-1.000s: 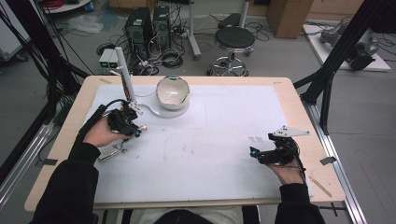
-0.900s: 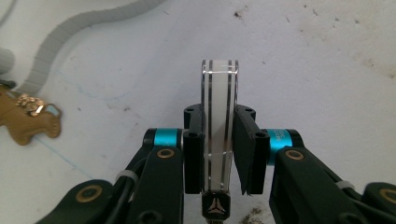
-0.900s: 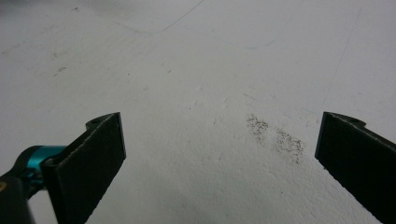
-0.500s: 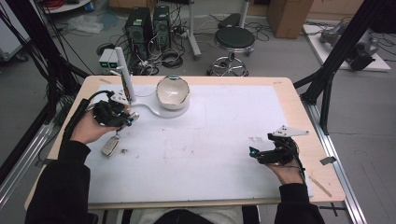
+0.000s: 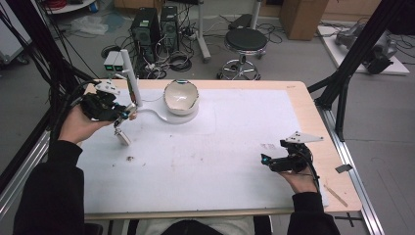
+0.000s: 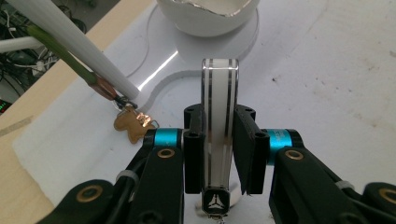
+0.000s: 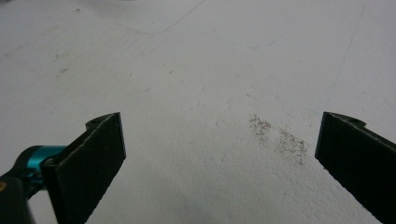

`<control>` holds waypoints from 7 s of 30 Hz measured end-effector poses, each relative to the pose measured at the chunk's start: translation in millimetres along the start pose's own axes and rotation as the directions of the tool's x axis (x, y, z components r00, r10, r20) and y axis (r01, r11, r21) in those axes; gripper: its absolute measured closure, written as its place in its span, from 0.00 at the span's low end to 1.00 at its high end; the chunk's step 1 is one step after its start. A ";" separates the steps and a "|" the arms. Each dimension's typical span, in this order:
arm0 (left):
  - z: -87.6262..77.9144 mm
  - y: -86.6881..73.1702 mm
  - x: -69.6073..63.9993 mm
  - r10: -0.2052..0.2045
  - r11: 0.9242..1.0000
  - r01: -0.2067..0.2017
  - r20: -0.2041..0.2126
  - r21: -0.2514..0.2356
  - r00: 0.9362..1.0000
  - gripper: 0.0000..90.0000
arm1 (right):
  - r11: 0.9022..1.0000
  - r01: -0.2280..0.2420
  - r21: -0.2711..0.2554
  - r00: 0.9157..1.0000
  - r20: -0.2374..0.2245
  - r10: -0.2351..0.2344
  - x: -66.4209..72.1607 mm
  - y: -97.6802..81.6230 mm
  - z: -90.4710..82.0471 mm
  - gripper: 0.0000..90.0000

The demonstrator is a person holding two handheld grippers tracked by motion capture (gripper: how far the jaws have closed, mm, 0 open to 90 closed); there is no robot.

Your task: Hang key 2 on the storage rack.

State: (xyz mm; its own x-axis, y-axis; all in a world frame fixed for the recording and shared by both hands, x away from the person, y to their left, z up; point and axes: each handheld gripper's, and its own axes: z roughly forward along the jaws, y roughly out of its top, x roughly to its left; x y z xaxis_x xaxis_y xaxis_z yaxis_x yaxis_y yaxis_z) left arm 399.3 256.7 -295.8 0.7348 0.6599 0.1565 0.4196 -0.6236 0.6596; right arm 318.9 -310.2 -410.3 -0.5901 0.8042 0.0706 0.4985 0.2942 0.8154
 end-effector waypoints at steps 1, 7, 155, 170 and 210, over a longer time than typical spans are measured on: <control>-2.6 1.6 2.0 -0.004 1.000 0.004 0.002 -0.008 1.000 0.83 | 1.000 0.001 0.000 1.000 0.000 -0.001 0.0 0.0 0.0 0.01; -11.1 11.2 7.7 -0.010 0.999 0.010 0.004 -0.032 1.000 0.83 | 1.000 0.004 -0.001 1.000 -0.002 -0.004 0.4 0.2 -0.4 0.01; -21.6 36.4 41.7 -0.200 0.945 0.186 -0.026 -0.267 0.979 0.02 | 1.000 -0.006 0.015 1.000 -0.003 0.006 -2.7 -2.9 4.2 0.01; -9.5 7.7 22.4 -0.192 0.948 0.173 -0.047 -0.268 0.980 0.02 | 1.000 -0.009 0.014 1.000 -0.002 0.009 -2.9 -3.3 2.0 0.01; 28.8 -105.6 -35.2 -0.256 0.938 0.254 0.021 -0.237 0.966 0.02 | 1.000 -0.009 0.007 1.000 -0.003 0.009 -3.0 -4.0 0.2 0.01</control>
State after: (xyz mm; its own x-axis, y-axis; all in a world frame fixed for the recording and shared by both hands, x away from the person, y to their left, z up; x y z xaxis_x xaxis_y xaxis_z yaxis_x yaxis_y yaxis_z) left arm 344.5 287.2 -392.2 0.6140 0.7886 -0.0332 0.4534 -0.3180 0.8327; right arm 318.8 -313.7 -413.9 -0.5876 0.8053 0.0791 0.5078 0.2908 0.8109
